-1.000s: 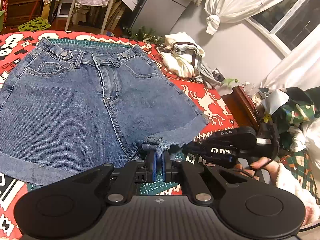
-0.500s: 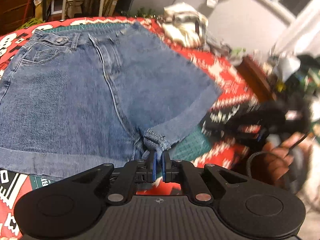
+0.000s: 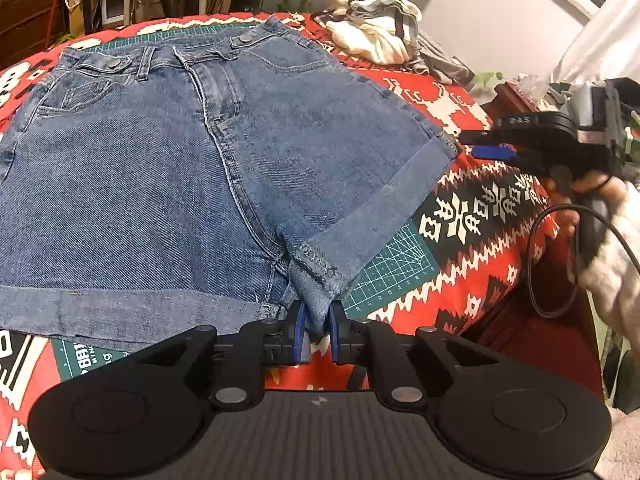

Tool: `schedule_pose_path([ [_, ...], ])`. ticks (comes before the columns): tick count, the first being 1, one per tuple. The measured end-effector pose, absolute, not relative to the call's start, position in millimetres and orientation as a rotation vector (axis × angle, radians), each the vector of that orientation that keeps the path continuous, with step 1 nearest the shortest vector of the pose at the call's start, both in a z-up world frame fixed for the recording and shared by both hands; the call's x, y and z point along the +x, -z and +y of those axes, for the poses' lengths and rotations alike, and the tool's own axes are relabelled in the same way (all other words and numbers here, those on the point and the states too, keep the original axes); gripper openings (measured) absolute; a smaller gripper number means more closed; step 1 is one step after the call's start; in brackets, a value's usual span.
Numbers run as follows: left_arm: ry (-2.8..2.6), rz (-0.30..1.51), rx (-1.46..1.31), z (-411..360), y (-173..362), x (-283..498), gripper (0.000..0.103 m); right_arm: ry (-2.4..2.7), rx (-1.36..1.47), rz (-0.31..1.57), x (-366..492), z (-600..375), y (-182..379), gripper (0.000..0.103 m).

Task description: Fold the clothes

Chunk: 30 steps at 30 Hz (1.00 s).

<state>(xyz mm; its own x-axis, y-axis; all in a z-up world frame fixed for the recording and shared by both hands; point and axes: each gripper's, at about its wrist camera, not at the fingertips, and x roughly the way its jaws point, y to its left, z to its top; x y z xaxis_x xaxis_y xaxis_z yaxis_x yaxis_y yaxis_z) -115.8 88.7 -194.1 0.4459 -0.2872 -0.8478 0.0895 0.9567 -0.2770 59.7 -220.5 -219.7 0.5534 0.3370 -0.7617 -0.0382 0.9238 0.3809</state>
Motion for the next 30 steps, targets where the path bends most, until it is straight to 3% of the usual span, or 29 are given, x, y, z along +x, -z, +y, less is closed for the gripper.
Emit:
schedule_pose_path([
  [2, 0.232, 1.087, -0.197, 87, 194, -115, 0.011, -0.257, 0.29, 0.966, 60, -215, 222, 0.031],
  [3, 0.232, 1.088, -0.195, 87, 195, -115, 0.011, -0.264, 0.264, 0.967, 60, -212, 222, 0.017],
  [5, 0.23, 1.089, -0.192, 87, 196, -115, 0.008, -0.268, 0.221, 0.955, 55, -207, 219, 0.004],
  [23, 0.278, 1.143, -0.197, 78, 204, -114, 0.006, -0.129, 0.069, 0.88, 51, -219, 212, 0.0],
  [25, 0.283, 1.135, -0.213, 79, 203, -116, 0.01, -0.161, 0.122, 0.876, 47, -227, 207, 0.0],
  [28, 0.307, 1.091, -0.222, 82, 195, -123, 0.026, -0.212, 0.123, 0.86, 34, -228, 195, 0.002],
  [30, 0.315, 1.069, -0.235, 85, 188, -126, 0.03, -0.26, 0.138, 0.863, 24, -223, 188, 0.008],
])
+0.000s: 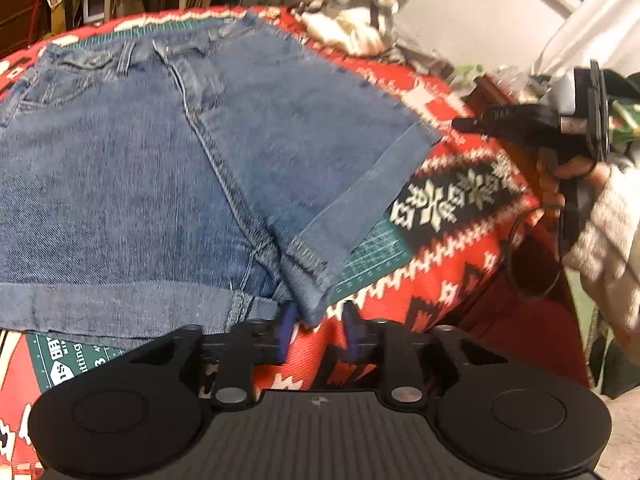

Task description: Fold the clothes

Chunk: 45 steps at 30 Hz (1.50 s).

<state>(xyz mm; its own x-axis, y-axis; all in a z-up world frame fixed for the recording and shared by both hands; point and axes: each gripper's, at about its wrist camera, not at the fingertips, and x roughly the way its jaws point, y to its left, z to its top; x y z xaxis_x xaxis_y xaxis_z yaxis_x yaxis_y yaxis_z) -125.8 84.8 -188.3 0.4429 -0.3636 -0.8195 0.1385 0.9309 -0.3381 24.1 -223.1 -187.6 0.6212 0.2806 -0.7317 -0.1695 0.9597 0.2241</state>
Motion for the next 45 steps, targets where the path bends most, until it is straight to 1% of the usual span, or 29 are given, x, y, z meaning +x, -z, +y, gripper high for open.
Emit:
schedule_pose_path([
  [1, 0.319, 1.06, -0.24, 86, 185, -127, 0.031, -0.285, 0.154, 0.867, 19, -220, 184, 0.009],
  [2, 0.323, 1.05, -0.244, 87, 181, -129, 0.035, -0.312, 0.163, 0.871, 14, -216, 181, 0.009],
  [5, 0.309, 1.019, -0.243, 94, 170, -134, 0.043, -0.398, 0.139, 0.882, -5, -189, 174, 0.017],
  [7, 0.284, 1.0, -0.241, 100, 164, -138, 0.046, -0.442, 0.096, 0.879, -19, -168, 171, 0.031],
  [8, 0.272, 0.991, -0.24, 103, 162, -139, 0.048, -0.465, 0.079, 0.88, -25, -158, 171, 0.032],
  [10, 0.237, 0.97, -0.237, 111, 157, -142, 0.051, -0.507, 0.042, 0.871, -38, -138, 169, 0.042],
  [11, 0.216, 0.962, -0.235, 116, 157, -143, 0.054, -0.526, 0.022, 0.863, -44, -129, 169, 0.045],
  [12, 0.189, 0.954, -0.231, 121, 156, -144, 0.056, -0.543, 0.002, 0.857, -49, -120, 168, 0.054],
  [13, 0.157, 0.946, -0.226, 125, 155, -144, 0.059, -0.555, -0.02, 0.853, -53, -112, 168, 0.066],
  [15, 0.088, 0.934, -0.206, 135, 155, -143, 0.061, -0.565, -0.053, 0.833, -61, -98, 166, 0.081],
  [17, 0.034, 0.934, -0.19, 143, 157, -140, 0.062, -0.564, -0.062, 0.804, -65, -88, 164, 0.089],
  [19, -0.02, 0.934, -0.175, 152, 158, -137, 0.063, -0.565, -0.074, 0.77, -68, -80, 163, 0.102],
  [22, -0.086, 0.932, -0.149, 160, 163, -129, 0.065, -0.559, -0.112, 0.727, -67, -70, 161, 0.103],
  [24, -0.129, 0.914, -0.127, 164, 165, -125, 0.069, -0.55, -0.139, 0.71, -63, -64, 163, 0.103],
  [26, -0.173, 0.87, -0.098, 166, 167, -122, 0.078, -0.533, -0.171, 0.708, -58, -60, 167, 0.103],
  [29, -0.196, 0.807, -0.04, 165, 167, -119, 0.084, -0.548, -0.189, 0.736, -47, -57, 176, 0.103],
  [33, -0.208, 0.789, 0.024, 166, 172, -107, 0.084, -0.548, -0.212, 0.739, -37, -52, 188, 0.103],
  [35, -0.201, 0.802, 0.009, 170, 177, -100, 0.084, -0.555, -0.222, 0.735, -32, -51, 195, 0.103],
  [43, -0.203, 0.866, -0.121, 188, 205, -86, 0.083, -0.513, -0.271, 0.822, -14, -52, 232, 0.103],
  [45, -0.219, 0.889, -0.133, 190, 214, -86, 0.083, -0.515, -0.242, 0.824, -13, -57, 234, 0.103],
])
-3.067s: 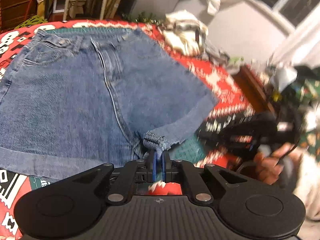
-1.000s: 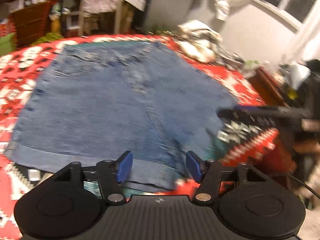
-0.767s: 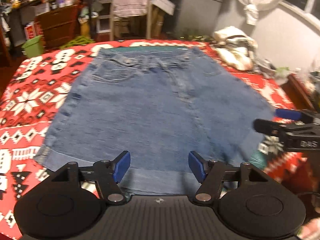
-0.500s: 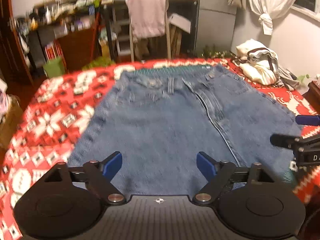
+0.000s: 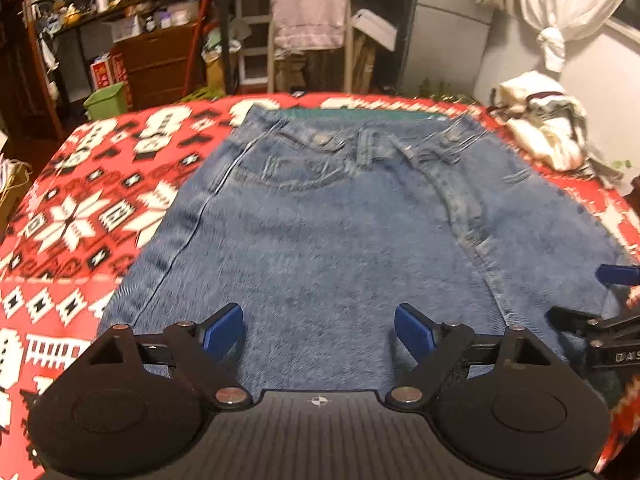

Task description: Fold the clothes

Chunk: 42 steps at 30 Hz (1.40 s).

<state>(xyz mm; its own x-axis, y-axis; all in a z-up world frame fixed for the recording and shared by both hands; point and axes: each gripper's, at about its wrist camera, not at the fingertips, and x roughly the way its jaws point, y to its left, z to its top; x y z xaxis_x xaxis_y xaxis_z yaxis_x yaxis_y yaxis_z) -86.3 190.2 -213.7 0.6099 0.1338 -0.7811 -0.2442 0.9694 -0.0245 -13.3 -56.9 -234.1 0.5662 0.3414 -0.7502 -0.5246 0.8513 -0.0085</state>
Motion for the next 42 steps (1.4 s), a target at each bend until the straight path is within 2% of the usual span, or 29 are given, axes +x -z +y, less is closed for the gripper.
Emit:
schedule_pose_path([
  [3, -0.229, 0.896, -0.126, 190, 225, -91, 0.087, -0.518, -0.215, 0.82, -13, -62, 237, 0.103],
  [5, -0.232, 0.878, -0.114, 190, 228, -95, 0.095, -0.521, -0.212, 0.81, -14, -63, 239, 0.103],
  [9, -0.243, 0.858, -0.127, 193, 232, -99, 0.102, -0.523, -0.209, 0.791, -16, -65, 241, 0.103],
  [21, -0.245, 0.851, -0.131, 196, 232, -100, 0.103, -0.544, -0.219, 0.82, -13, -64, 234, 0.102],
  [23, -0.257, 0.861, -0.144, 199, 228, -100, 0.094, -0.554, -0.228, 0.825, -10, -64, 228, 0.102],
  [25, -0.273, 0.849, -0.168, 205, 221, -105, 0.091, -0.579, -0.234, 0.812, -6, -66, 218, 0.102],
  [35, -0.505, 0.703, -0.364, 281, 190, -169, 0.089, -0.714, -0.35, 0.748, 20, -43, 165, 0.1],
  [36, -0.531, 0.694, -0.389, 292, 190, -176, 0.086, -0.721, -0.355, 0.748, 23, -39, 163, 0.098],
  [38, -0.572, 0.699, -0.409, 309, 193, -184, 0.069, -0.741, -0.358, 0.753, 31, -30, 158, 0.096],
  [42, -0.61, 0.717, -0.423, 327, 198, -196, 0.06, -0.789, -0.379, 0.754, 41, -8, 150, 0.09],
])
